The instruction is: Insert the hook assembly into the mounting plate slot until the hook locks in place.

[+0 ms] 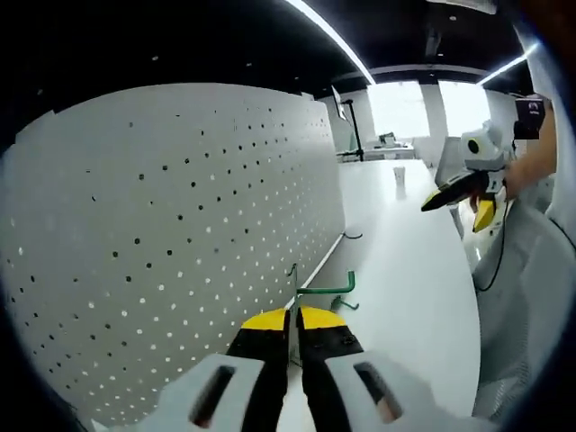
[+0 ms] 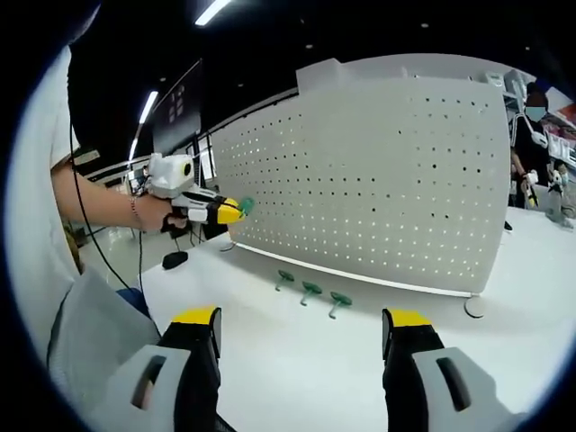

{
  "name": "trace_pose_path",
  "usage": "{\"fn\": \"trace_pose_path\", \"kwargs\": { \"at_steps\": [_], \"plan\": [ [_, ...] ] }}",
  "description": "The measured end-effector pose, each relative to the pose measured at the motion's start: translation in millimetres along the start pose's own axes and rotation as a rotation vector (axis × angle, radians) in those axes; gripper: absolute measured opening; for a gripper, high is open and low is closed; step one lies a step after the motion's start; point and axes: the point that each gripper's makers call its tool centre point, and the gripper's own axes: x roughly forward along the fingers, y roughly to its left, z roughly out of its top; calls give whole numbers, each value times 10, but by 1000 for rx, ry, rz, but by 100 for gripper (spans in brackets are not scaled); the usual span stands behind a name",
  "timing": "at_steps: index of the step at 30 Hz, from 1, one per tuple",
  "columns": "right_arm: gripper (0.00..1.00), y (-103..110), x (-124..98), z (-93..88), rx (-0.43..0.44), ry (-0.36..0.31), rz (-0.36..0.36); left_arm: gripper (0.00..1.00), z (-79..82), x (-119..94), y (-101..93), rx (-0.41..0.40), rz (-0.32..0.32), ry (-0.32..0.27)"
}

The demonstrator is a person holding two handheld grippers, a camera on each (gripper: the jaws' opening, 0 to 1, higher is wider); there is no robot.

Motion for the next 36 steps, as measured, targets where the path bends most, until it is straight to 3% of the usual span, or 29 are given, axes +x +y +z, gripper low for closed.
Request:
{"fn": "trace_pose_path", "kwargs": {
  "at_steps": [15,24,36],
  "plan": [
    [70,36,1,-19,10,-7,12,3,446,-219,-191,-89,47,-172],
    [70,47,5,48,25,-33,16,3,761,-338,-210,-136,77,-281],
    [69,40,-5,21,26,-28,14,3,909,-372,-234,-192,100,-331]
  ]
}}
